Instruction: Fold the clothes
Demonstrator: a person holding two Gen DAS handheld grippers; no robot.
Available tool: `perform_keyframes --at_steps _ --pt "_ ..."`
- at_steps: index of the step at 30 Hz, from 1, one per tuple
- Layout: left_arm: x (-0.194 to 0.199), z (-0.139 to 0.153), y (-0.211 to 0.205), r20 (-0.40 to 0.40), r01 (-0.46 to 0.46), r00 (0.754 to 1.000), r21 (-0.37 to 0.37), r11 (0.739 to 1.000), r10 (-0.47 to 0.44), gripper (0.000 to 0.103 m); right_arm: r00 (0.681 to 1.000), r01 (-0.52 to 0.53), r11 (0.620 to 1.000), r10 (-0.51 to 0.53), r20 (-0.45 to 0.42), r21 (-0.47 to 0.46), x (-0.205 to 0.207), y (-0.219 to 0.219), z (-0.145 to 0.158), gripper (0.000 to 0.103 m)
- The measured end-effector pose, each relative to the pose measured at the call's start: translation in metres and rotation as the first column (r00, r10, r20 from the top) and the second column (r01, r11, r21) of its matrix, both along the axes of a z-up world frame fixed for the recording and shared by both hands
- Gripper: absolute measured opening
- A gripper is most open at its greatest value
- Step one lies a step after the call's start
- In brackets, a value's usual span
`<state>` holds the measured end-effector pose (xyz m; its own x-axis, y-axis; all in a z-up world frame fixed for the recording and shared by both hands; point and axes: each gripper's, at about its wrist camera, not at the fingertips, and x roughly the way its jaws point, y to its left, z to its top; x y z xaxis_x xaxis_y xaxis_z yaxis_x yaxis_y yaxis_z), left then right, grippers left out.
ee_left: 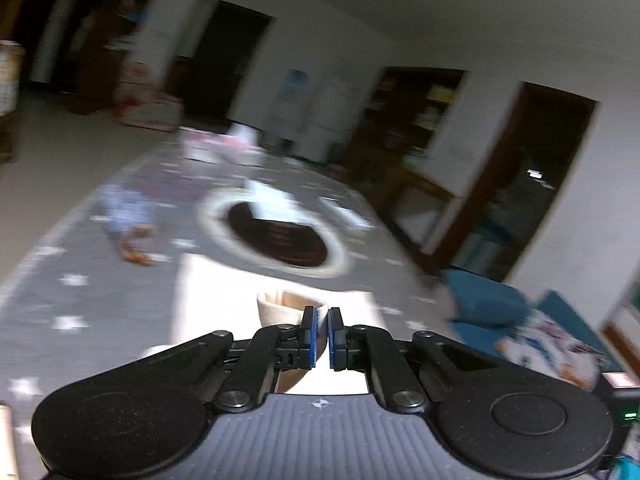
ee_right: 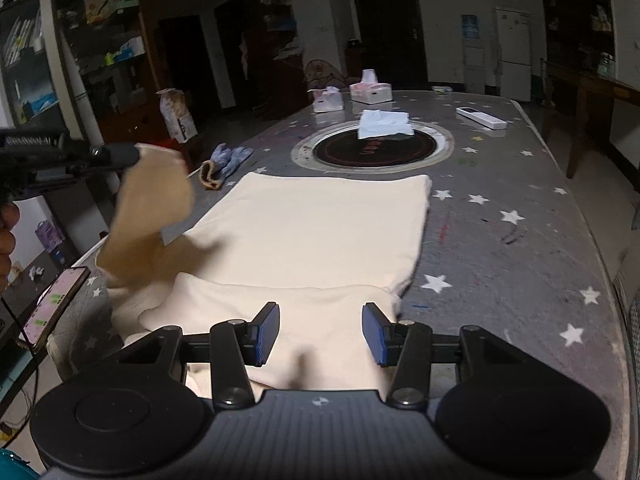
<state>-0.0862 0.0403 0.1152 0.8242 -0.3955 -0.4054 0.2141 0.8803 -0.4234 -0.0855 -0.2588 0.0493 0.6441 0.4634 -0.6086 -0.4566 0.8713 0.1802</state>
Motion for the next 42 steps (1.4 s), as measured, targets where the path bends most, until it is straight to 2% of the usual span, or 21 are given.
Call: perform_keyframes --at_steps 3,6,8,11,18,20,25,28,33,42 --pt "0.003 -0.006 -0.035 -0.003 0.109 0.994 -0.018 0.994 -0.109 0.006 1.000 0.029 1.000 -0.029 -0.005 0.009 -0.001 -0.010 -0.002 0.046" --pt "0.007 -0.020 -0.065 -0.028 0.212 0.977 -0.022 0.977 -0.213 0.012 0.998 0.055 0.998 -0.055 -0.013 0.011 -0.001 -0.019 -0.005 0.046" --pt "0.007 -0.030 -0.077 -0.055 0.242 0.969 0.008 0.970 -0.241 0.028 0.998 0.069 0.998 -0.069 -0.012 0.010 0.000 -0.024 -0.004 0.046" --pt "0.002 -0.039 -0.075 -0.074 0.248 0.967 0.048 0.968 -0.244 0.040 0.997 0.081 0.997 -0.081 -0.008 0.014 0.001 -0.029 -0.003 0.046" --pt "-0.009 -0.060 -0.030 -0.131 0.152 0.982 0.097 0.984 -0.139 0.038 0.999 0.031 0.999 -0.030 -0.016 0.017 0.006 -0.017 -0.004 0.045" --pt "-0.012 -0.066 -0.016 -0.150 0.120 0.983 0.111 0.986 -0.103 0.031 1.000 0.008 1.000 -0.008 -0.020 0.017 0.009 -0.009 -0.006 0.043" --pt "-0.018 -0.083 0.018 -0.196 0.042 0.980 0.150 0.988 -0.012 0.029 0.999 -0.038 0.999 0.038 -0.021 0.004 0.020 0.012 -0.010 0.040" --pt "-0.022 -0.093 0.039 -0.222 -0.005 0.974 0.175 0.985 0.044 0.022 0.998 -0.049 0.999 0.048 -0.028 -0.016 0.026 0.022 -0.015 0.039" --pt "-0.006 -0.094 0.038 -0.230 -0.014 0.972 0.171 0.985 0.053 0.020 0.998 -0.040 0.999 0.038 -0.059 -0.032 0.028 0.024 -0.023 0.037" --pt "0.026 -0.092 0.028 -0.239 -0.017 0.970 0.155 0.988 0.054 0.020 0.999 -0.044 0.997 0.045 0.005 -0.059 0.029 0.037 -0.015 0.036"
